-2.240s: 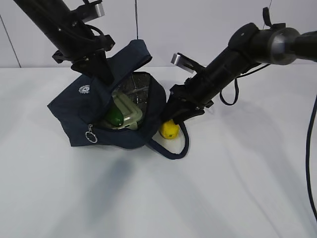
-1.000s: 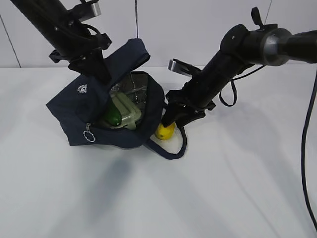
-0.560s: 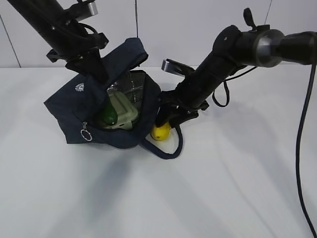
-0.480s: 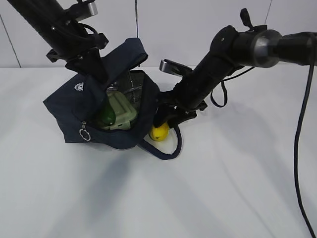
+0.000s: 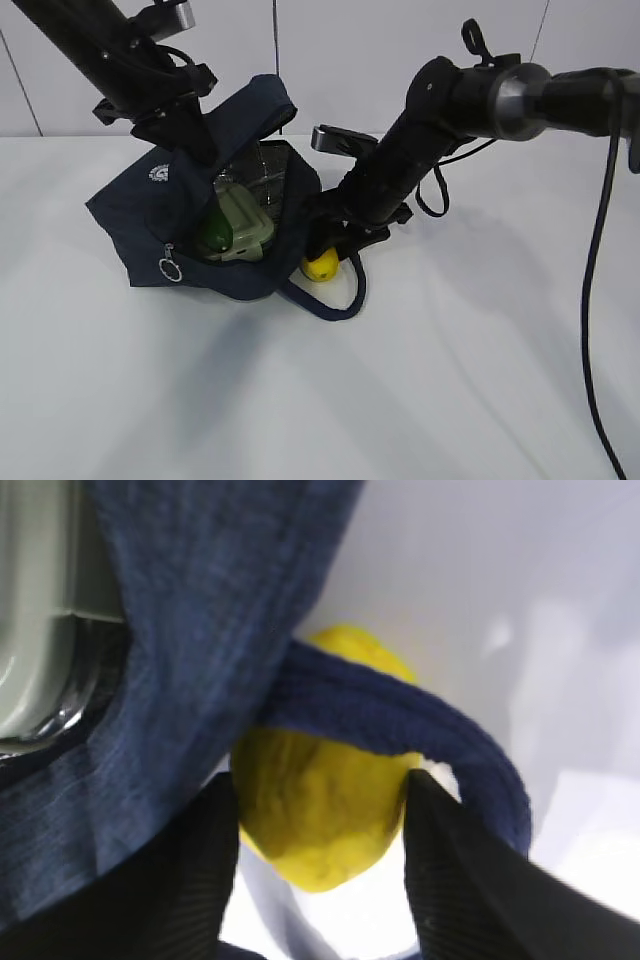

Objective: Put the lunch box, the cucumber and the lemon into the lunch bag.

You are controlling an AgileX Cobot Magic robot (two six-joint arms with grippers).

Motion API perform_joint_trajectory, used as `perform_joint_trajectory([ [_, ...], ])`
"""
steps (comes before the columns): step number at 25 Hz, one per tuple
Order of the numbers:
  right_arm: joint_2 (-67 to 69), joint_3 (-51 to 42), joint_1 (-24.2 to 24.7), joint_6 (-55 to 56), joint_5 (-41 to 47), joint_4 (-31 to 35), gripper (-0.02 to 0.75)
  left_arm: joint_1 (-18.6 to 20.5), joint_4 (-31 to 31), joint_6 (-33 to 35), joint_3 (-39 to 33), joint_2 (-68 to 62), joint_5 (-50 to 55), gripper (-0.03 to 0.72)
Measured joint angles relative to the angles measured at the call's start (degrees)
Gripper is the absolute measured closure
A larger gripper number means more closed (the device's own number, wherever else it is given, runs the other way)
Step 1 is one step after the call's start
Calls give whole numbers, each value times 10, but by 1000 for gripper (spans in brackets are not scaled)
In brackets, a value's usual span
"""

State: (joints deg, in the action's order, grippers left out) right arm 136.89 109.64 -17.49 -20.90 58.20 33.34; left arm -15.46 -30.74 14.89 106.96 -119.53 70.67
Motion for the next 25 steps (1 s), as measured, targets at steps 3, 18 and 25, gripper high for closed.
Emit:
perform_joint_trajectory([
  [3, 6, 0, -4, 2, -1, 1, 341, 0, 0, 0, 0, 0, 0, 673],
  [18, 19, 8, -5, 3, -1, 19, 415, 1, 0, 0, 0, 0, 0, 673],
  [25, 19, 9, -4, 3, 5, 13, 455, 1, 0, 0, 0, 0, 0, 673],
])
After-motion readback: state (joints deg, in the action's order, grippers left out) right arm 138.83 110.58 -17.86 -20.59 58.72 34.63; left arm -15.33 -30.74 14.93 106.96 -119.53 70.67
